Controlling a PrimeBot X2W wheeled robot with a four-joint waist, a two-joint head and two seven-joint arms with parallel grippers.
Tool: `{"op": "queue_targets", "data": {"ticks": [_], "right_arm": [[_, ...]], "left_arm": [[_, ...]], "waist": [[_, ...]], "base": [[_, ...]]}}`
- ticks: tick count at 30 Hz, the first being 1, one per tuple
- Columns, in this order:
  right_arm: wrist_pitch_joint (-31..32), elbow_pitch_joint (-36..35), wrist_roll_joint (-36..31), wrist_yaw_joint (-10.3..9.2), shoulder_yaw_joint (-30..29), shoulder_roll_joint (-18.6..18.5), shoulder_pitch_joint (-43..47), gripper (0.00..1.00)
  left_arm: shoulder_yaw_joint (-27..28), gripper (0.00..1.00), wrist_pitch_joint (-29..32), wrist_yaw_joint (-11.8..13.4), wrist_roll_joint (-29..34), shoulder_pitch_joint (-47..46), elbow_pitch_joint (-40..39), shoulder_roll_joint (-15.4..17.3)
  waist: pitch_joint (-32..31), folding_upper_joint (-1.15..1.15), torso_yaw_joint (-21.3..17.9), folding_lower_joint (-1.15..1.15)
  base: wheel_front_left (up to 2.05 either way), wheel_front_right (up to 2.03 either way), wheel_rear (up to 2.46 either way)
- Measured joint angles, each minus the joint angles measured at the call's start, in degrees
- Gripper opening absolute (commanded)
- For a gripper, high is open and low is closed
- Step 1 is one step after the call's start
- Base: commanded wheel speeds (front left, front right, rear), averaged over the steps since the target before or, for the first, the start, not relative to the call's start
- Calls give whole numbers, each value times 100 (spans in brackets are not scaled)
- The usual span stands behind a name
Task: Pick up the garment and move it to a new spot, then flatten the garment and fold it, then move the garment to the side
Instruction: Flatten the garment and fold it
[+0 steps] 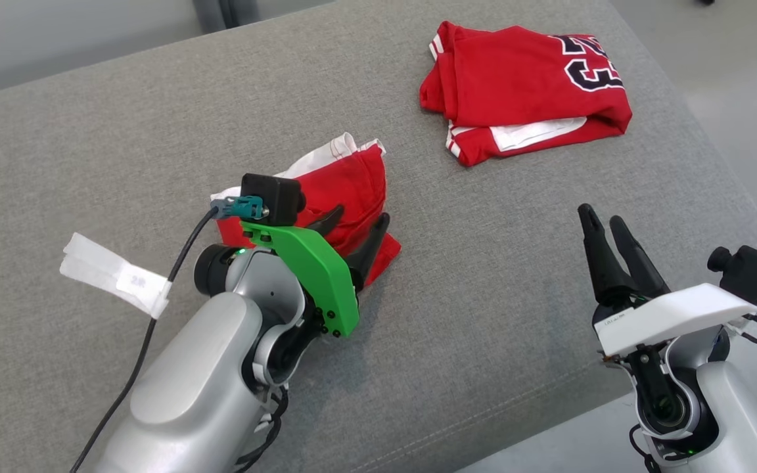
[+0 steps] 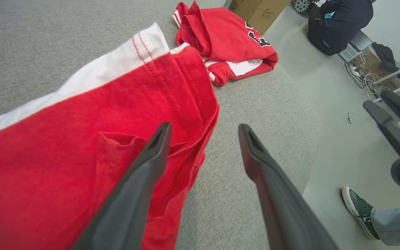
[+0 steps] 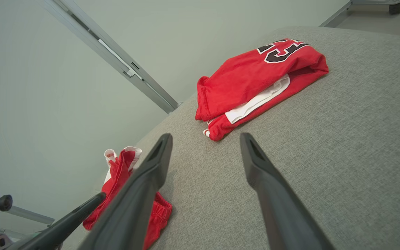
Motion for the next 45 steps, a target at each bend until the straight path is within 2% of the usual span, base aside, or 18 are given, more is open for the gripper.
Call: {"op": "queue_targets", "data": {"ticks": [7,16,23,34,45], "right_arm": [[-9,47,-18,1,-78,-111,-1,100],[-40,62,-112,1,-142,-212,-1,100],[-41,101,-196,1,-102,-336,-1,100],[215,467,-133,10,-69,-324,-352,100],[784,1327,-126,7,-12,-369,-786,100]], "left_arm": [[-114,100,-119,-168,-59,-51,-332,-59],[-69,100,-353,-165,23,-57,-630,-60],[91,100,-623,-109,116,36,-625,156],[392,100,-957,31,23,836,-825,332],[443,100,-1058,51,0,1087,-1045,342]], "waist": [[-143,0,302,0],[-360,0,809,0],[-522,0,1229,0],[-742,0,1839,0],[-699,0,2358,0]], "base": [[0,0,0],[0,0,0],[0,0,0],[0,0,0],[0,0,0]]}}
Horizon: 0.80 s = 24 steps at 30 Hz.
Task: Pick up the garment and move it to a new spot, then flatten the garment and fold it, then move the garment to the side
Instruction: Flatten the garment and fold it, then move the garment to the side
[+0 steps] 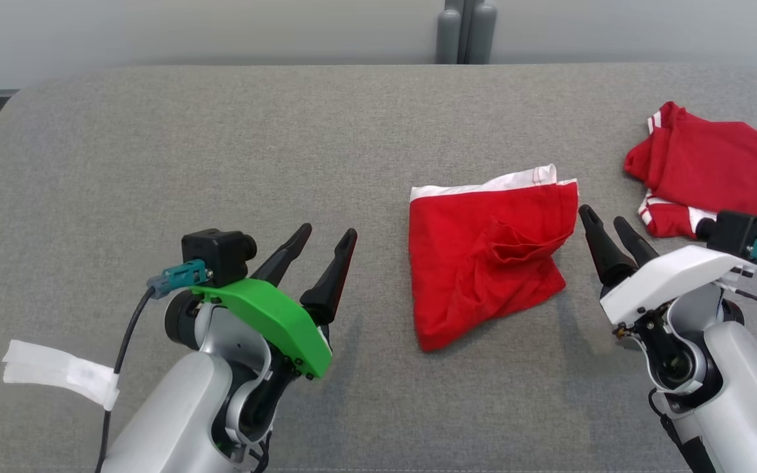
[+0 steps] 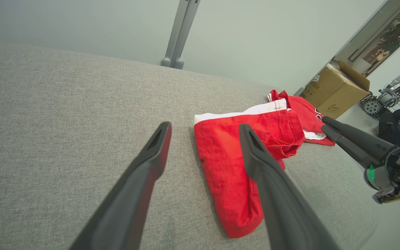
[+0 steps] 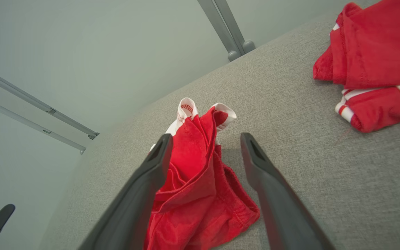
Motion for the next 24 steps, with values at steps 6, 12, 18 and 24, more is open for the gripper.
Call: {"op": "queue_targets", "data": {"ticks": [6,12,18,24], "right_arm": [[289,385,-46,-5,-7,-24,-310,100],[437,717,-89,-7,-40,-126,-383,100],[580,909,-65,-7,93,-43,-380,100],[636,1109,-51,-4,186,-24,-288,100]], "left_arm": [[20,100,-156,19,68,54,-170,98],[-1,100,-255,18,163,60,-238,218],[55,100,-352,18,163,212,-245,267],[103,100,-394,18,163,279,-278,334]], "waist": [[126,0,236,0],[259,0,448,0],[275,0,539,0],[231,0,462,0]], "base": [[0,0,0],[0,0,0],[0,0,0],[0,0,0]]}}
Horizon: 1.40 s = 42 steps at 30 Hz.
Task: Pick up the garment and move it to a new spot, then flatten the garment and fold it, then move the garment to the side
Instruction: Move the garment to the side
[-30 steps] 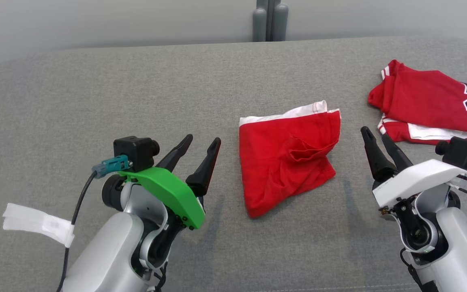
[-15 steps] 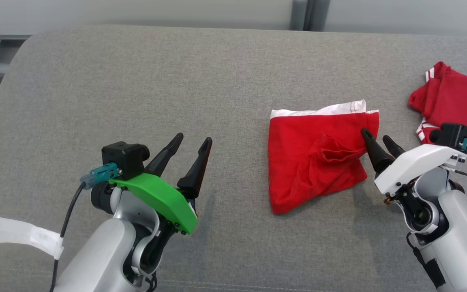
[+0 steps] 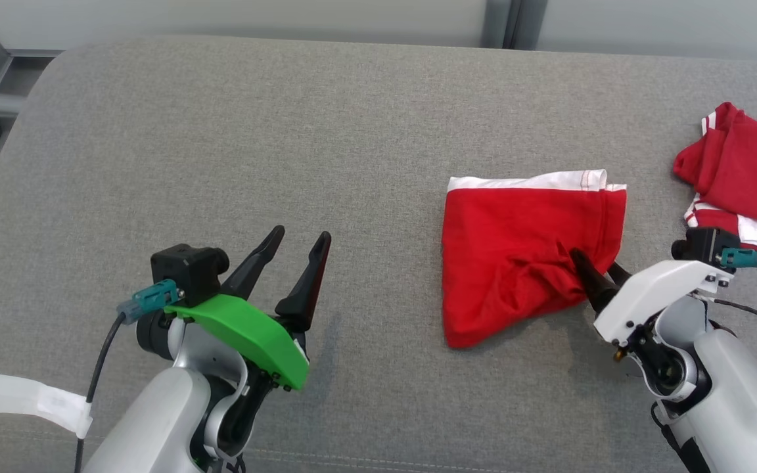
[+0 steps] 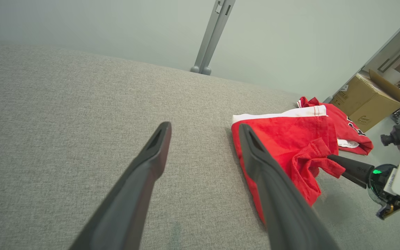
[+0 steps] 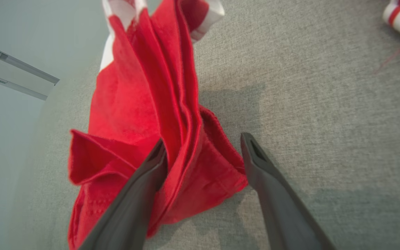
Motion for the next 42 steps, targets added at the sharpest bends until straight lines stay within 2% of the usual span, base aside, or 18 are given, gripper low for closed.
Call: {"op": "queue_targets", "data": {"ticks": [6,10,17,20,27,42], "right_arm": [[-2,177,-144,0,-12,-287,148,100],[-14,187,-180,8,-13,-309,146,100],[-258,198,-149,197,-48,-148,70,100],[-270,248,-68,220,-52,-36,8,100],[-566,403,-34,259,-267,-103,-20,100],[-350,991,275,492,-149,100,-101,100]], "left_arm": [[-49,100,1,0,0,19,-38,2],[-48,100,2,0,0,75,-46,12],[-70,100,32,0,0,104,-73,18],[-76,100,51,0,0,104,-81,24],[-109,100,53,1,0,104,-86,23],[-87,100,104,1,0,111,-91,36]], "waist": [[11,0,-18,0],[25,0,-17,0],[55,0,-1,0],[65,0,19,0],[70,0,142,0],[107,0,230,0]], "base": [[0,0,0],[0,0,0],[0,0,0],[0,0,0],[0,0,0],[0,0,0]]}}
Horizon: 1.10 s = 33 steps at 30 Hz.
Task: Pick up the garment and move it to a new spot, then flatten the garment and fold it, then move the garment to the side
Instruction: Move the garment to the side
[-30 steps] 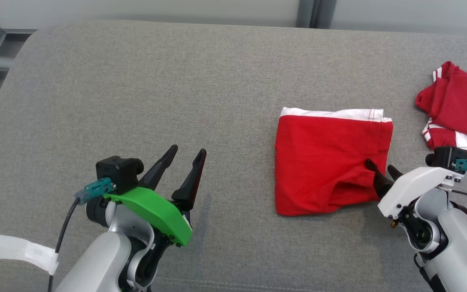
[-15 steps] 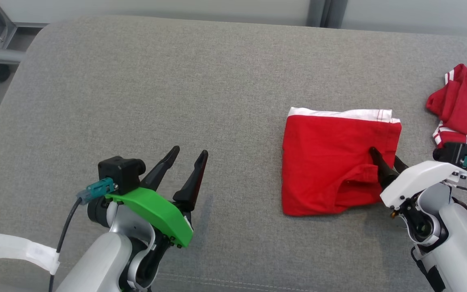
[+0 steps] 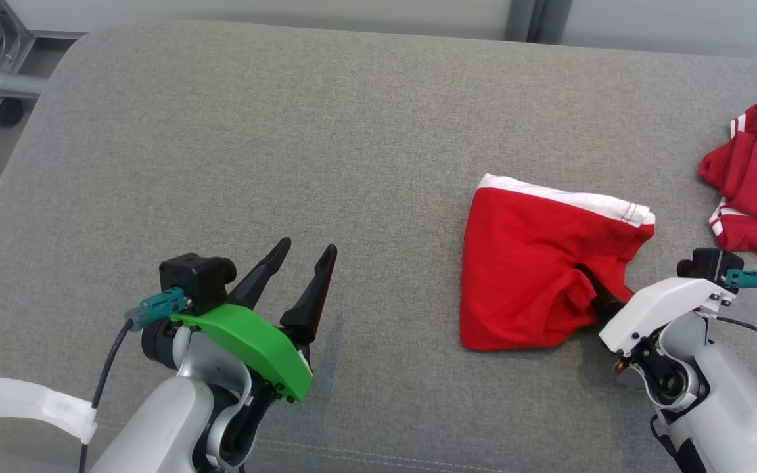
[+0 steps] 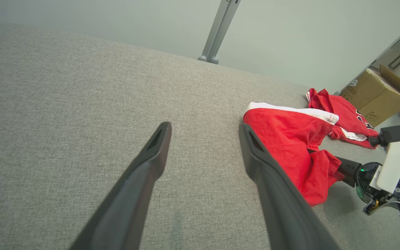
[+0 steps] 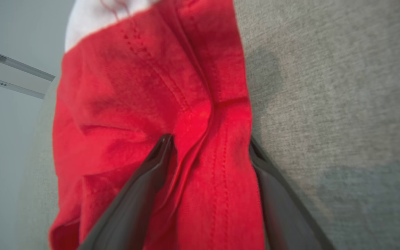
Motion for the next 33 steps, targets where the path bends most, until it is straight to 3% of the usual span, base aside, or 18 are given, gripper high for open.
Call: {"op": "queue_targets", "data": {"ticks": [7,8,10,24,33], "right_arm": [[145,232,10,75,113,57,-121,100],[159,252,10,96,127,59,-132,94],[171,337,9,122,135,73,-139,0],[-258,219,-53,524,134,114,-416,0],[-421,-24,-55,625,76,-36,-500,0]], "left_arm": [[-3,100,4,1,0,1,3,1],[-4,100,4,1,0,1,4,1],[-8,100,5,3,0,4,29,2],[101,100,-4,16,0,159,58,27],[167,100,-13,26,0,241,21,73]], "waist": [[-13,0,23,0],[-18,0,25,0],[-51,0,31,0],[-221,0,-111,0],[-313,0,-378,0]], "base": [[0,0,0],[0,0,0],[0,0,0],[0,0,0],[0,0,0]]}}
